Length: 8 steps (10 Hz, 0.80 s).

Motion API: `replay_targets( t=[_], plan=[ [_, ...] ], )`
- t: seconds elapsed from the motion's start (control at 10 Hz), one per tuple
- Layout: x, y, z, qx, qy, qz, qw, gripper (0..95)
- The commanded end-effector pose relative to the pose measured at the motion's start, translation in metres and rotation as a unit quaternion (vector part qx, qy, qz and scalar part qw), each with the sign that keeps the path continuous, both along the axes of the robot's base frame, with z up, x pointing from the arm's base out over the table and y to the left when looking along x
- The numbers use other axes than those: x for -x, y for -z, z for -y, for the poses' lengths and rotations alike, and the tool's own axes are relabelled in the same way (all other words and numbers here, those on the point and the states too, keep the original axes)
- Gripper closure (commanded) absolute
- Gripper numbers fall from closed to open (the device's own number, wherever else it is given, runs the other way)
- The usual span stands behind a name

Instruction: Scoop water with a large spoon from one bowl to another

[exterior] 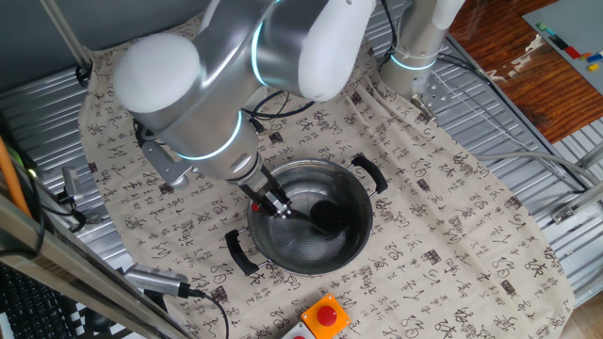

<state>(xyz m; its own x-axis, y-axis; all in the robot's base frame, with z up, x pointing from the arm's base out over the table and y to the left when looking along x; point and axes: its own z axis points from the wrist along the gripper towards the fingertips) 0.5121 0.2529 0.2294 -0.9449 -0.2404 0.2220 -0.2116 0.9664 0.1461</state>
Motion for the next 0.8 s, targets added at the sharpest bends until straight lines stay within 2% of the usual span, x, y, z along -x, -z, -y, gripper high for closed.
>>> replay_targets(
  t=[0.1, 0.4, 0.7, 0.8],
  plan=[
    [-0.0002, 0.0002, 0.0002, 0.005, -0.001, 0.02, 0.9998, 95.0],
    [-0.0002, 0.0002, 0.0002, 0.007, 0.015, 0.055, 0.9984, 95.0],
    [-0.0002, 0.0002, 0.0002, 0.007, 0.025, 0.078, 0.9966, 95.0],
    [-0.0002, 0.0002, 0.0002, 0.007, 0.028, 0.082, 0.9962, 95.0]
  ],
)
